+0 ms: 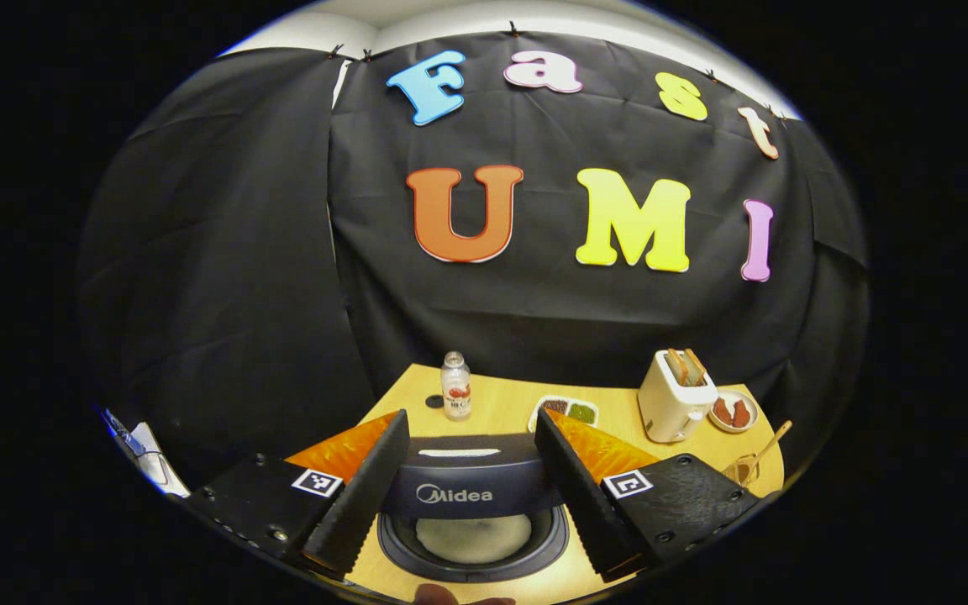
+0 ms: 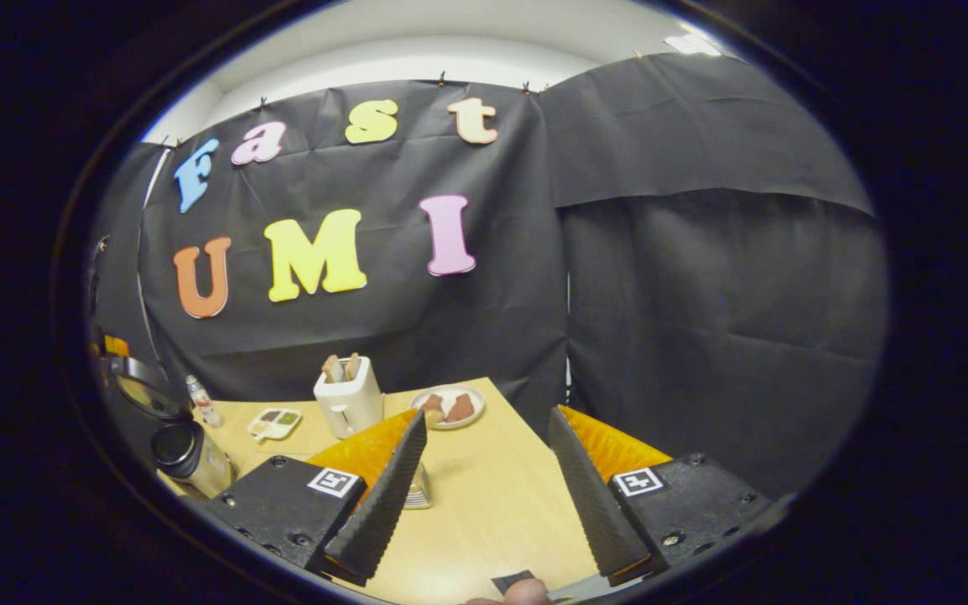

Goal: Close the left gripper, press the button to open the rice cooker; take a wooden spoon from the chopstick holder with the right hand, scoop a spoonful of rice and pour it into the rice cooker, then put the wooden spoon back into the chopstick holder.

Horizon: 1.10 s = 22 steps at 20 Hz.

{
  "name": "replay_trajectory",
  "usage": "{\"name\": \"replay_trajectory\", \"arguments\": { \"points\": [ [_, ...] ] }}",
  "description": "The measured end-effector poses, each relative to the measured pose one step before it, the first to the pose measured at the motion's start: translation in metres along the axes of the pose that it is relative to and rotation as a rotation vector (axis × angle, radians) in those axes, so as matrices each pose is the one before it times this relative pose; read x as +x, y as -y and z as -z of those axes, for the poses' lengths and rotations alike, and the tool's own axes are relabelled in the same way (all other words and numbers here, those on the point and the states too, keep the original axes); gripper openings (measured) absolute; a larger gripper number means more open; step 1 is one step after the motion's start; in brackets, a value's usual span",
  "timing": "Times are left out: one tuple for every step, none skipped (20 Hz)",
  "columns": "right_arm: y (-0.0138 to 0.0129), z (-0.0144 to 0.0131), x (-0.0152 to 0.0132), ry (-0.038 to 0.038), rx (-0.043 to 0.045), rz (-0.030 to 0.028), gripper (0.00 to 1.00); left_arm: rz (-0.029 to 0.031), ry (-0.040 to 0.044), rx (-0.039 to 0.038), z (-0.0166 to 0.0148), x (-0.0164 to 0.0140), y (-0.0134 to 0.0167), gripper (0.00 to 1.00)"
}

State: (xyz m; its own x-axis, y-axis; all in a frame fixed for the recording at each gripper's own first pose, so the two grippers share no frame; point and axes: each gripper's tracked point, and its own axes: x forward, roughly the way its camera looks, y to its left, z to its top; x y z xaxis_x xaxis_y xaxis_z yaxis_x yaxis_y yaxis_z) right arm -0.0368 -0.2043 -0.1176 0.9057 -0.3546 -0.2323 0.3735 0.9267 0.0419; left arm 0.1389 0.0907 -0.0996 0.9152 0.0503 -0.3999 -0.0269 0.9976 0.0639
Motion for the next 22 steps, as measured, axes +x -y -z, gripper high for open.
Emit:
{"name": "replay_trajectory", "arguments": {
  "points": [
    [-0.00823,-0.00037,0.00277,-0.00052,0.0067,-0.01902,0.95,0.00108,-0.01954,-0.00218,0.01099,-0.00365,0.00261,0.97],
    [-0.00715,-0.00013,0.00235,-0.00159,0.00355,-0.01861,0.96,-0.00346,-0.01788,-0.00072,0.00936,-0.00308,0.00053,0.97],
    [-0.00598,0.0006,0.00181,-0.00413,-0.00142,-0.01502,0.96,0.00172,-0.02431,-0.0024,0.01167,-0.00173,0.00089,0.97],
    [-0.00453,0.00079,0.00192,-0.00314,-0.00599,-0.01405,0.95,-0.00053,-0.02693,-0.01155,0.01093,-0.00162,0.00105,0.97],
    [-0.00346,0.00013,0.00178,-0.00175,-0.0097,-0.00986,0.95,0.00067,-0.02429,-0.00716,0.01092,-0.00075,0.00098,0.97],
    [-0.00051,-0.00024,0.00123,-0.00039,-0.01004,-0.00445,0.95,-0.00014,-0.01332,0.00224,0.00855,-0.00075,0.00024,0.98],
    [-0.0005,-0.00067,0.00129,-0.00118,-0.00405,-0.00278,0.95,-0.00021,-0.01139,0.00516,0.00691,-0.00036,0.00073,0.98],
    [-0.00146,-0.00002,-0.00027,-0.00365,0.00208,-0.00532,0.95,-0.00238,-0.01213,0.00249,0.00713,0.00086,0.00088,0.98],
    [-0.00065,0.00124,0.00099,-0.00728,0.00263,-0.00367,0.95,-0.00271,-0.01883,0.0013,0.00908,0.00166,0.00053,0.98],
    [0.00037,0.00094,0.00197,-0.00623,0.00345,-0.00267,0.95,-0.00194,-0.01789,-0.00238,0.00749,0.00061,0.00009,0.98],
    [-0.00094,0.00035,0.0018,-0.00391,0.00362,-0.00192,0.95,-0.00153,-0.01625,-0.00132,0.00916,0.00011,0.00056,0.98],
    [-0.00122,0.00064,0.00249,-0.00345,0.00104,-0.00237,0.94,-0.00072,-0.01561,-0.00261,0.00769,0.00076,-0.00152,0.98],
    [-0.00247,-0.00006,0.00176,-0.00342,-0.0011,-0.00519,0.94,0.0005,-0.01279,-0.00506,0.00706,0.00076,-0.00038,0.97],
    [-0.00345,-0.00012,0.00155,-0.0009,-0.00498,-0.00584,0.95,0.00063,-0.01193,-0.00835,0.005,0.00254,0.00051,0.96],
    [-0.00386,-0.00157,0.00142,0.00022,-0.00953,-0.00742,0.95,-0.00472,-0.01349,-0.00761,0.00587,0.00259,-0.00096,0.96],
    [-0.0042,-0.00108,0.00148,0.00302,-0.01338,-0.00756,0.94,-0.0004,-0.01785,-0.00498,0.00543,0.00127,0.00018,0.96],
    [-0.00387,-0.00213,0.00036,0.00496,-0.01414,-0.0077,0.94,0.00075,-0.02222,-0.00603,0.00988,0.00336,-0.00142,0.96],
    [-0.00338,-0.00217,0.00067,0.00349,-0.01288,-0.00752,0.94,-0.00031,-0.01659,-0.00558,0.00491,0.00423,-0.00007,0.96],
    [-0.00278,-0.0018,0.00108,0.002,-0.00957,-0.00635,0.95,-0.00142,-0.01185,-0.00367,0.00364,0.00263,0.00022,0.96],
    [-0.00264,-0.00134,0.00132,0.00027,-0.00527,-0.00535,0.95,-0.00432,-0.00902,-0.00003,0.00332,0.00183,-0.00002,0.96],
    [-0.00233,-0.00001,0.0017,-0.00281,-0.00406,-0.0031,0.95,-0.00723,-0.00615,0.00199,0.003,0.00159,0.00034,0.96],
    [-0.00028,0.00021,0.00149,-0.00149,-0.00016,0.00051,0.95,-0.01353,-0.00607,0.00699,0.00225,0.00104,-0.00043,0.96]
  ]
}}
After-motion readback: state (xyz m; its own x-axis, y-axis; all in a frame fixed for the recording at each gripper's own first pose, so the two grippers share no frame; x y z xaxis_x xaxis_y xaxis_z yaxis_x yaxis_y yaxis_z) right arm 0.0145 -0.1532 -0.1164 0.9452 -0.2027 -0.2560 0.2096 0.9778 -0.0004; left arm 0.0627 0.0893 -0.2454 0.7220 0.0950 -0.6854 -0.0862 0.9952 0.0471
